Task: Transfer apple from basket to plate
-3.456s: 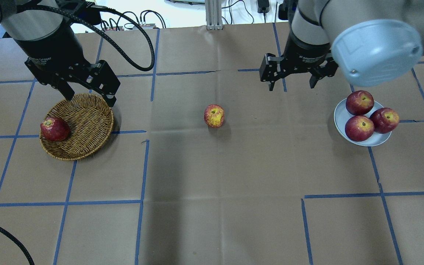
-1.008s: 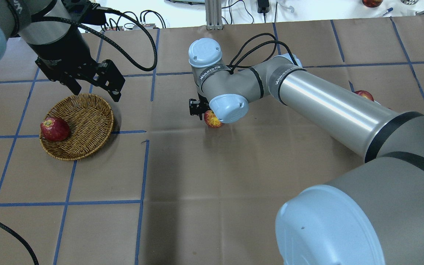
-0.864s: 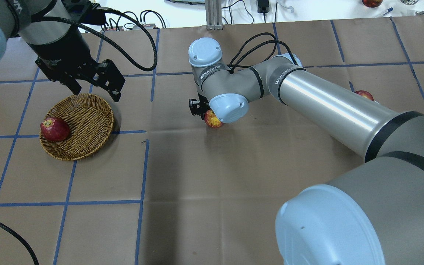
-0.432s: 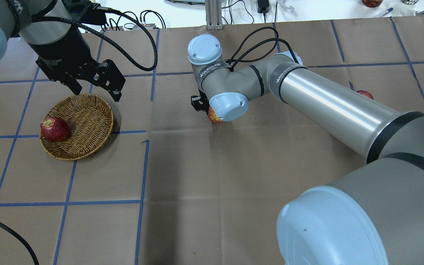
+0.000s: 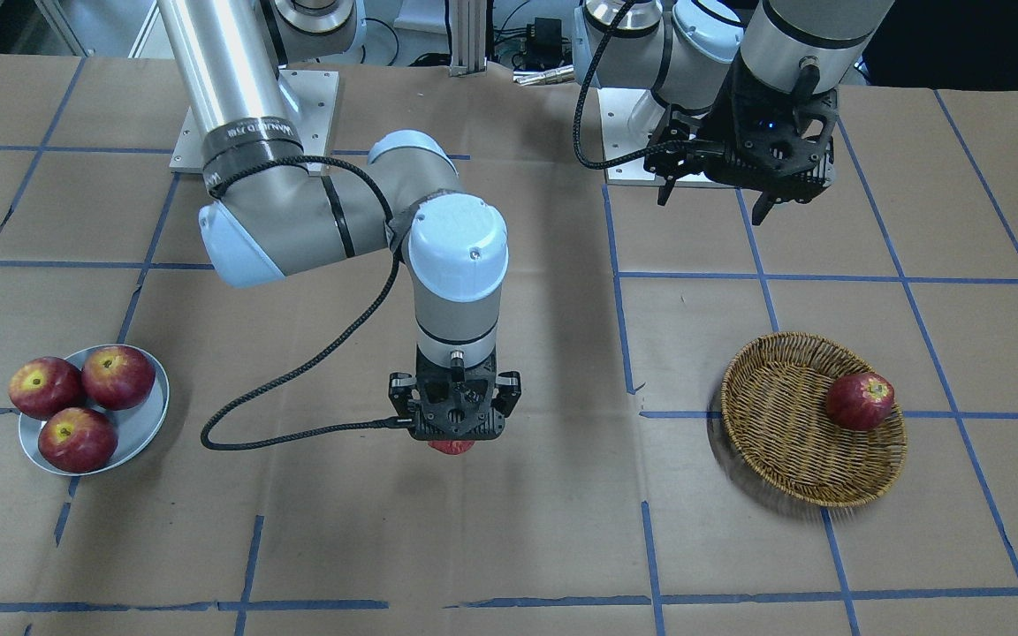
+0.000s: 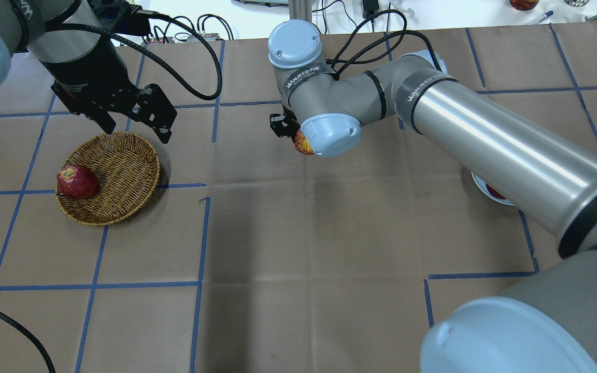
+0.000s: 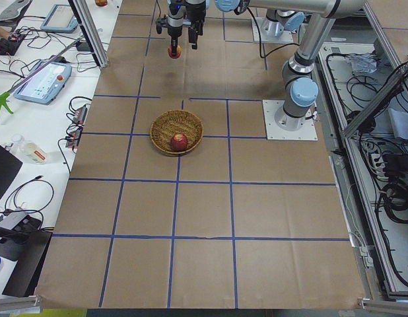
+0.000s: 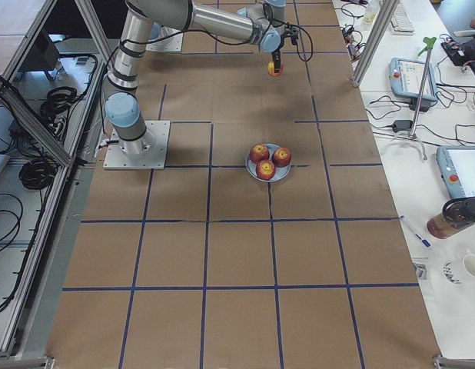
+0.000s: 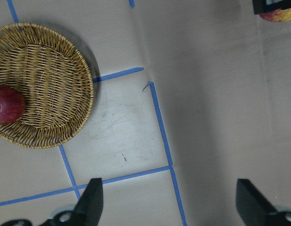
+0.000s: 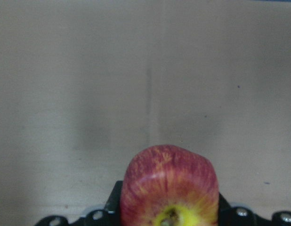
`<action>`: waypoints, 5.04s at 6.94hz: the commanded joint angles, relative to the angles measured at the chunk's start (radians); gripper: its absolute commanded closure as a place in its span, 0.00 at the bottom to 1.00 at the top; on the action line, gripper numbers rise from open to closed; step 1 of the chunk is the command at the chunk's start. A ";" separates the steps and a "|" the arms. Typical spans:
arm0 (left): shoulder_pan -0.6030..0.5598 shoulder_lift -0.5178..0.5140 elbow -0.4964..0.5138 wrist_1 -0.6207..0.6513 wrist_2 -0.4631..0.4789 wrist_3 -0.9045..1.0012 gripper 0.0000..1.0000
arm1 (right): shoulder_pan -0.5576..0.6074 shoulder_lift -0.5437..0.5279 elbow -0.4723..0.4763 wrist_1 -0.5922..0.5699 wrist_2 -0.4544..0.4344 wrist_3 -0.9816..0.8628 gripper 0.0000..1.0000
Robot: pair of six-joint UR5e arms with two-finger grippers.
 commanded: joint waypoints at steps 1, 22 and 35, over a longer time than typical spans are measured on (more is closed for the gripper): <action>0.000 0.000 0.000 0.000 0.000 0.000 0.01 | -0.124 -0.155 0.016 0.171 -0.001 -0.167 0.43; 0.000 0.000 0.000 0.000 0.000 0.000 0.01 | -0.803 -0.303 0.325 0.008 0.091 -0.869 0.00; 0.000 0.000 -0.002 0.001 -0.003 0.000 0.01 | -0.347 -0.515 0.107 0.586 0.077 -0.395 0.00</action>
